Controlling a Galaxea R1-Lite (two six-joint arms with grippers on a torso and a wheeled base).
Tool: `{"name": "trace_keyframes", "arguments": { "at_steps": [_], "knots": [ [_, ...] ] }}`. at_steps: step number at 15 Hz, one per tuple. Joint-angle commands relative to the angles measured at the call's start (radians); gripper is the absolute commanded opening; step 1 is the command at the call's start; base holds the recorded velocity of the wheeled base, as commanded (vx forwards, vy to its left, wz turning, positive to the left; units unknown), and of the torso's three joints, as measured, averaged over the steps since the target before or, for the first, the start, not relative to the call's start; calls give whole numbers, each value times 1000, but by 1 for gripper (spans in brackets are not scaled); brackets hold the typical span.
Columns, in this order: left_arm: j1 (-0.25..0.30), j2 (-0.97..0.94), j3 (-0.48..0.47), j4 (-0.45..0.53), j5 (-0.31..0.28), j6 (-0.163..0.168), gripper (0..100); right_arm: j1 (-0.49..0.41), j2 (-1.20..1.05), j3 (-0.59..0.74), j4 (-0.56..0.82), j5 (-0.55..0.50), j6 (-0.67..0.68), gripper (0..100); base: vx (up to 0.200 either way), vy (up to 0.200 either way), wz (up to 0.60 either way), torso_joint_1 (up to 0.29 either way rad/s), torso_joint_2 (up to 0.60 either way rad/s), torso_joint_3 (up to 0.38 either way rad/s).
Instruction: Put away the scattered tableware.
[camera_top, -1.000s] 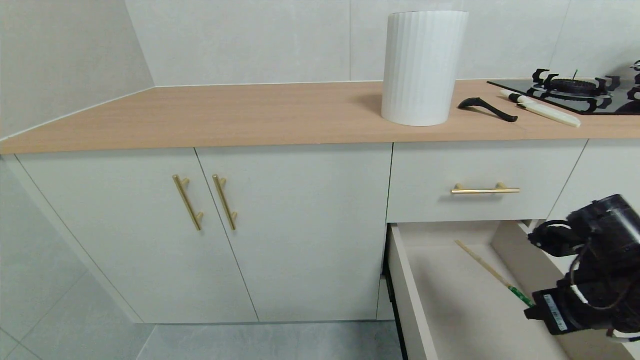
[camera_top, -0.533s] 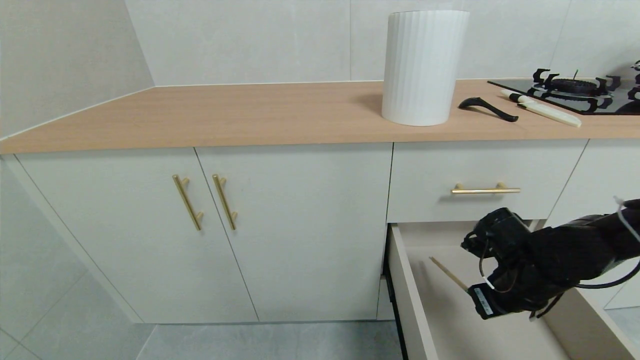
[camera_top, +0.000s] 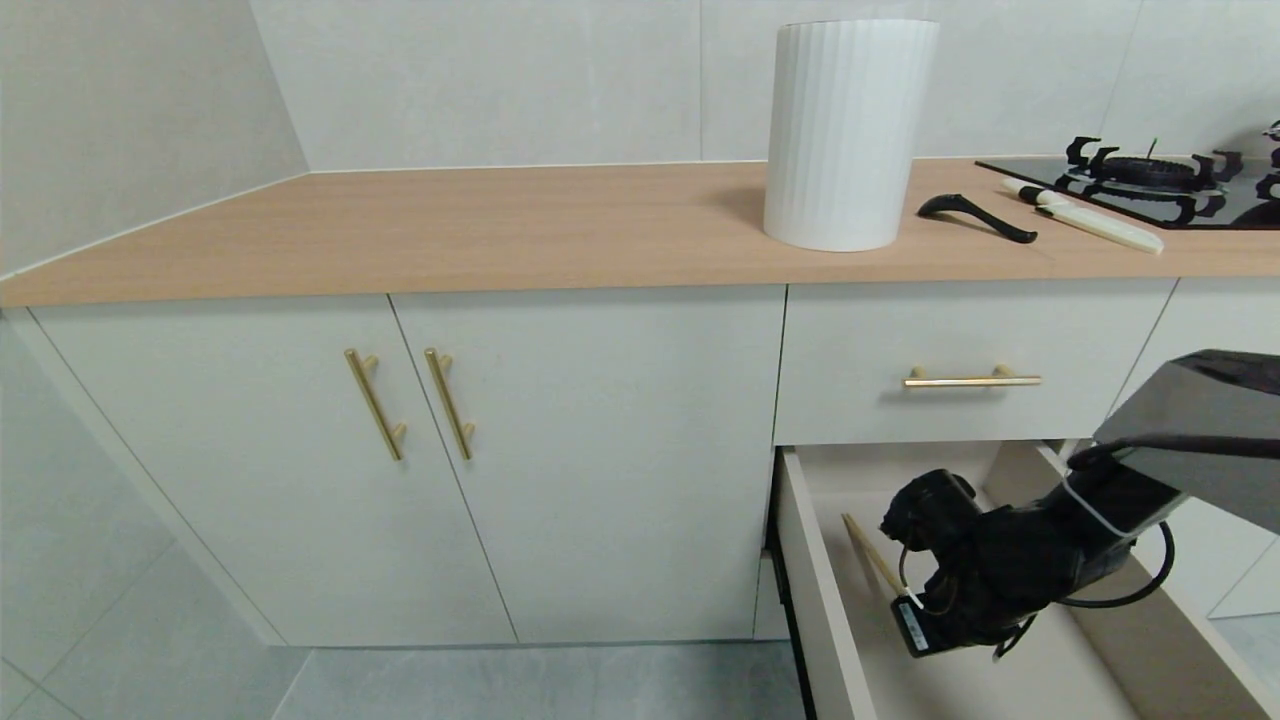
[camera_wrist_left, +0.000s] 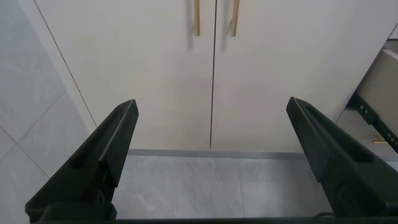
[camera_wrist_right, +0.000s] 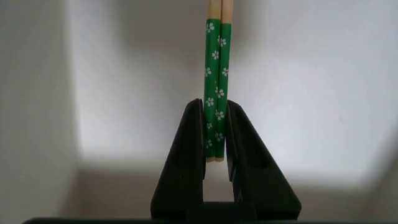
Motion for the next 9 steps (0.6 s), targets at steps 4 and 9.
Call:
{"name": "trace_keyframes", "arguments": {
  "at_steps": [4, 9],
  "knots": [
    [0, 0, 0, 0, 1, 0, 100, 2, 130, 16, -100, -76, 0, 0, 0, 0, 0, 0, 0, 0],
    [0, 0, 0, 0, 1, 0, 100, 2, 132, 16, -100, -77, 0, 0, 0, 0, 0, 0, 0, 0]
  ]
}}
